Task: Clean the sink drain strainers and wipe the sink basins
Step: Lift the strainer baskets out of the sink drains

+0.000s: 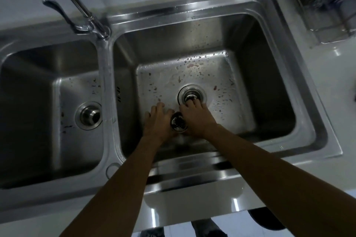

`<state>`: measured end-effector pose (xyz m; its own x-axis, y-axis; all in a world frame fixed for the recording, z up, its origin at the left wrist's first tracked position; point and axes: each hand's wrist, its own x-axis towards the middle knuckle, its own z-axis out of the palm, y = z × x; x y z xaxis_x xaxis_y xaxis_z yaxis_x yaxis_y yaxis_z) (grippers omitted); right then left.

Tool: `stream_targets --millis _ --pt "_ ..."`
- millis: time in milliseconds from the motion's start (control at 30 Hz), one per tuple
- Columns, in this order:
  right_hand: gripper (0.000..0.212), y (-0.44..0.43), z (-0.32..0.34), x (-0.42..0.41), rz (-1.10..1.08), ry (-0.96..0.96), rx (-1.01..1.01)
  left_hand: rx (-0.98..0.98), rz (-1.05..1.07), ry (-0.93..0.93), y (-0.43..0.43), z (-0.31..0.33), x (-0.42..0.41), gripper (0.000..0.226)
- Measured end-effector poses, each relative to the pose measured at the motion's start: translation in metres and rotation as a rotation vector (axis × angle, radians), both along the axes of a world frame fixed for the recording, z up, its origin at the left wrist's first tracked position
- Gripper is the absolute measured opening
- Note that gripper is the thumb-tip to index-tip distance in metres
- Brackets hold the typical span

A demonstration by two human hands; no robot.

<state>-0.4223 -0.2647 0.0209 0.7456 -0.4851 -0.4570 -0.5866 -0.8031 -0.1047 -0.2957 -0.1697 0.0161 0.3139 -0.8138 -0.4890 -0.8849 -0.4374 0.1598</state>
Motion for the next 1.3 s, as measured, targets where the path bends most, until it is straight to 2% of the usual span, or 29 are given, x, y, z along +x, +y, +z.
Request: stream_targets --millis 200,300,467,733,933,1200,1300 --pt "0.111 -0.039 0.006 -0.013 0.062 0.082 0.070 0.005 0.016 0.115 -0.006 -0.002 0.008 0.098" --pt "0.102 -0.068 0.002 -0.023 0.053 0.135 0.008 -0.074 0.048 0.128 -0.025 -0.004 0.010 0.097" --pt "0.069 -0.078 -0.031 -0.017 0.120 0.157 -0.068 -0.189 0.079 0.137 -0.053 -0.017 0.002 0.082" --pt "0.055 -0.077 -0.035 -0.017 0.087 -0.004 -0.110 -0.249 0.023 0.023 -0.059 -0.024 0.005 0.066" --pt "0.057 -0.078 -0.021 -0.024 0.051 -0.086 -0.093 -0.222 -0.063 -0.025 -0.075 -0.019 -0.006 0.070" --pt "0.090 -0.068 -0.002 -0.062 -0.023 -0.102 -0.096 -0.261 -0.109 0.026 -0.071 -0.006 -0.037 0.063" --pt "0.090 -0.064 0.002 -0.069 0.013 -0.047 -0.080 -0.222 -0.142 0.017 -0.069 -0.003 -0.046 0.068"
